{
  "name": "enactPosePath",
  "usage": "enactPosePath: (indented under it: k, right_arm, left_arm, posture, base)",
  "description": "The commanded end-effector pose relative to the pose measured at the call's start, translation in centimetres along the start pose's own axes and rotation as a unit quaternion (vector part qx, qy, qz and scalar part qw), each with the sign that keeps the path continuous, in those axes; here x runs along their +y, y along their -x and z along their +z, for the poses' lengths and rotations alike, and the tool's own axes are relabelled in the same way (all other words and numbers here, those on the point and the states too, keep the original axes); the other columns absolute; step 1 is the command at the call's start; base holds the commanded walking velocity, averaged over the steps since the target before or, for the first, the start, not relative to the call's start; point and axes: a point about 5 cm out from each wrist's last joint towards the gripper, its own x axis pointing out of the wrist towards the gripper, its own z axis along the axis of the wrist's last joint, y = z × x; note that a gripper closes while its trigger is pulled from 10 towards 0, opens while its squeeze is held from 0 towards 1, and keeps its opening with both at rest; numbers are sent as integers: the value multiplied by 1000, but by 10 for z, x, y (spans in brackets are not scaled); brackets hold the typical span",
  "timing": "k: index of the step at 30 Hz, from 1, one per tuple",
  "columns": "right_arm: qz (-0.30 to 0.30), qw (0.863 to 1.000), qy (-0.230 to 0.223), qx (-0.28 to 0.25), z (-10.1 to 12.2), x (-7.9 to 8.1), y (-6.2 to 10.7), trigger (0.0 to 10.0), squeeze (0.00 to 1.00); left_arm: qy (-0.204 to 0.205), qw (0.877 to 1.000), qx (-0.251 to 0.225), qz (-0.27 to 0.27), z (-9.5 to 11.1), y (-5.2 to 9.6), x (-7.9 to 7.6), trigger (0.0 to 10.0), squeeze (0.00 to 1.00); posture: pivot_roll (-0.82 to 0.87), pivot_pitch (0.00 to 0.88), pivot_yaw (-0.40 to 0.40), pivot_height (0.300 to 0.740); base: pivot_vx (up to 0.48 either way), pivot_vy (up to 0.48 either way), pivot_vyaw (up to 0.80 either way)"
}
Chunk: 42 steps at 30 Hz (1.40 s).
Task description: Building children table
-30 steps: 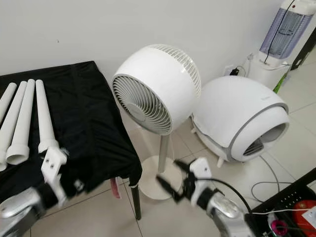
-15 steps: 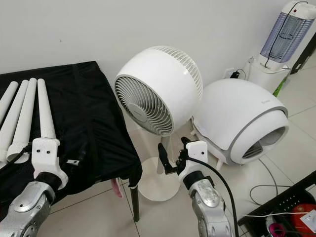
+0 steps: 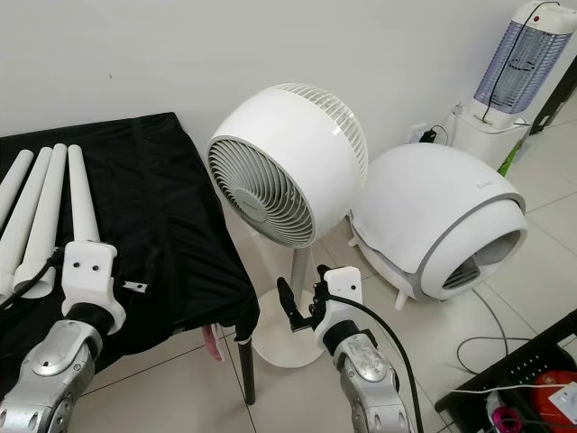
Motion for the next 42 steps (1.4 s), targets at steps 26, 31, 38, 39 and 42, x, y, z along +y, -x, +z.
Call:
enactPosePath:
  k: [26, 31, 38, 39, 42]
  right_arm:
    - [16, 1000, 1, 8, -4, 3, -3, 10000, 0]
    - [16, 1000, 1, 8, -5, 3, -4, 10000, 0]
    - [18, 1000, -3, 8, -5, 3, -3, 10000, 0]
    - [18, 1000, -4, 8, -5, 3, -3, 10000, 0]
    - [18, 1000, -4, 8, -5, 3, -3, 10000, 0]
  left_arm:
    - [-10, 998, 3, 54, -5, -3, -1, 10000, 0]
    - [-16, 998, 1, 53, -4, -3, -2, 10000, 0]
    - [-21, 998, 0, 51, -5, -2, -4, 10000, 0]
    - [-21, 999, 0, 50, -5, -2, -4, 10000, 0]
    - [-21, 999, 1, 50, -5, -2, -5, 10000, 0]
  posture:
    - [12, 0, 0, 740]
    - [12, 0, 1, 740]
    - [12, 0, 1, 740]
    - [12, 0, 1, 740]
    - [12, 0, 1, 740]
  base:
    - [0, 408, 0]
    - [0, 0, 0]
    - [0, 0, 0]
    - [0, 0, 0]
    - [0, 0, 0]
